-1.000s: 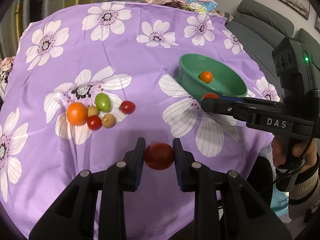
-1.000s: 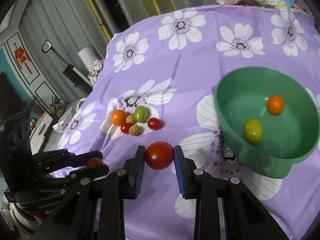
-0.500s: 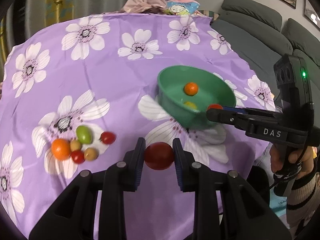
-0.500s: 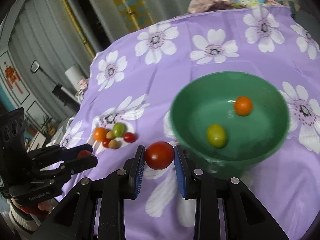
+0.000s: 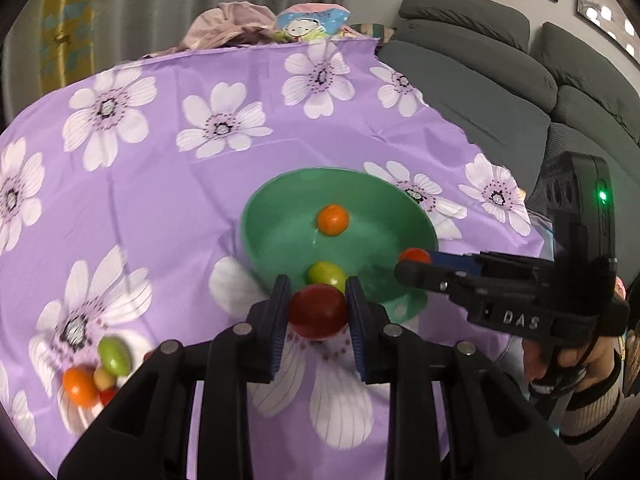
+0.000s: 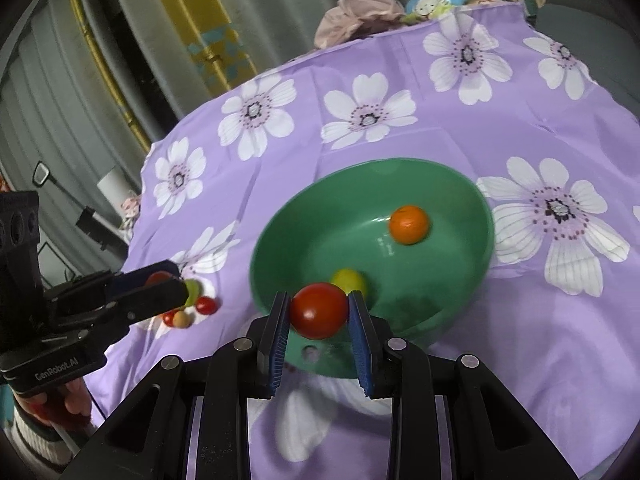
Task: Organize fruits
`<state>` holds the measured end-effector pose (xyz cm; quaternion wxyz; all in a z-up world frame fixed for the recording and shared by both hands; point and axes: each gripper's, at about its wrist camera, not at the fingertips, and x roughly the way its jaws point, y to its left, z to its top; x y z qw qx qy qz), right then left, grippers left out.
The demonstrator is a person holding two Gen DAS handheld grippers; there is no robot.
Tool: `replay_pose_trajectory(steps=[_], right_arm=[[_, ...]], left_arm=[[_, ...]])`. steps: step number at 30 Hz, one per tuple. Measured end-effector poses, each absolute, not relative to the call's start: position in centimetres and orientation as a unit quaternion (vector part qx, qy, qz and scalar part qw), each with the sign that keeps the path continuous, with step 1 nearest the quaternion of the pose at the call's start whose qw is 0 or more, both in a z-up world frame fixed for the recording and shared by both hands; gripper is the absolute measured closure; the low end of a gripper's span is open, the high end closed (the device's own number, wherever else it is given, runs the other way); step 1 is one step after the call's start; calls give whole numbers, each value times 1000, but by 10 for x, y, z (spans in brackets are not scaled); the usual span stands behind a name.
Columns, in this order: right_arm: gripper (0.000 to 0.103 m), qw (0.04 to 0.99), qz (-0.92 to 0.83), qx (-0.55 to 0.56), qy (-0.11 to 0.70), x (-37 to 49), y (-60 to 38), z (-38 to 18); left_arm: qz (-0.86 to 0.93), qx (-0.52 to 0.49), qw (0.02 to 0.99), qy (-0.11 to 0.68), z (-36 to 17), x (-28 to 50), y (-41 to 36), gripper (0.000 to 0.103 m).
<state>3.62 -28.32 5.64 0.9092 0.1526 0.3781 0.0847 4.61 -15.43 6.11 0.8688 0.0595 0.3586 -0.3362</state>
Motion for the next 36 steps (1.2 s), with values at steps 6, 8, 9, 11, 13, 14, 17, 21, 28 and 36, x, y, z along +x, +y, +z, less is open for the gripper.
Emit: replay_pose_trajectory(steps=[6, 8, 9, 11, 13, 14, 17, 21, 28, 36], right_arm=[[72, 910, 76, 152, 377, 42, -292, 52], [72, 911, 73, 150, 378, 44, -294, 51], [72, 911, 71, 148, 378, 45, -294, 50], [72, 913, 67, 144, 377, 47, -296, 49], [72, 913, 64, 143, 376, 48, -297, 49], [72, 913, 64, 143, 376, 48, -298, 48], [72, 913, 62, 139, 378, 50, -298, 47], [72, 914, 60, 129, 381, 52, -297, 45], [72, 911, 58, 131, 387, 55, -298, 41], [72, 910, 45, 127, 391, 55, -298, 42]], left_arm=[[-326, 68, 868, 370, 55, 65, -176, 76], [-325, 63, 866, 376, 50, 71, -180, 76], [-324, 63, 864, 379, 48, 74, -183, 76], [-324, 67, 863, 383, 43, 78, -189, 76], [-327, 68, 859, 387, 39, 81, -194, 76], [-327, 68, 859, 388, 37, 82, -194, 76], [-327, 68, 859, 388, 34, 85, -198, 76], [-323, 80, 860, 388, 30, 88, -204, 76], [-311, 103, 859, 393, 20, 88, -210, 75], [-301, 97, 863, 393, 21, 89, -208, 73]])
